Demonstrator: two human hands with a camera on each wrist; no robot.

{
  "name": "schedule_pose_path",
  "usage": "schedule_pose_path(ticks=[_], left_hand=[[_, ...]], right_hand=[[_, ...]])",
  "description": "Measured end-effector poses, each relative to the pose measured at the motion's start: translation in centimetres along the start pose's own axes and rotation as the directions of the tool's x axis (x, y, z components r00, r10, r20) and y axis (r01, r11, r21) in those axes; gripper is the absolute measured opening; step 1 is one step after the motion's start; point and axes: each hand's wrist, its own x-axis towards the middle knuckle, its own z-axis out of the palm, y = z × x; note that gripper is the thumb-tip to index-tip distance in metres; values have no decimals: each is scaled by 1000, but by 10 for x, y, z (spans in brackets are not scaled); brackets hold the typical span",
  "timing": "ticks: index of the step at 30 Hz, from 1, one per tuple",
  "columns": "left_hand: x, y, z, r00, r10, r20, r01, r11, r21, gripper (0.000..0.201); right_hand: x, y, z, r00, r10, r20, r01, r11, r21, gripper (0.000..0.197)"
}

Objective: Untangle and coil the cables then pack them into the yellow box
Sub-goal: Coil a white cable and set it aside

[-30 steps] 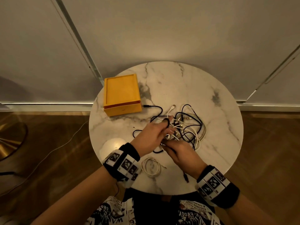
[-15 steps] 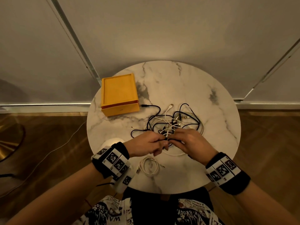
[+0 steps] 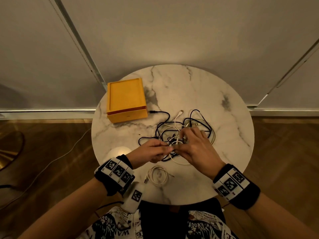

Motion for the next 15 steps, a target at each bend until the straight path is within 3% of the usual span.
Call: schedule_pose_path(ticks=[3,5,7,9,12,13,15], left_hand=[[0,-1,2,999,10,-45,-20,972,-233,35],[2,-3,2,999,2,-49,-19,937,-350,34],[5,-3,5,996,10,-84,-43,916,-400,35],[7,-1,9,986,49,-157,-105,922,-374,36],[10,2,14,958,124,-258,-198,938,-284,37],[11,2,14,951,139,-278,-215,939,-267,37],[13,2,15,943,150,-297,-232,937,-262,38]], right_hand=[[6,-6,0,1000,28,-6,-28,999,27,28],[10,-6,1,997,70,13,-71,979,191,21],[14,-8,2,986,165,-5,-148,895,421,17],[16,-12,1,953,301,26,-244,716,654,16],[18,-21,-2,903,394,170,-314,337,888,18],[18,-22,-2,897,393,200,-313,248,917,20],[18,-21,-1,897,386,216,-302,177,937,22]])
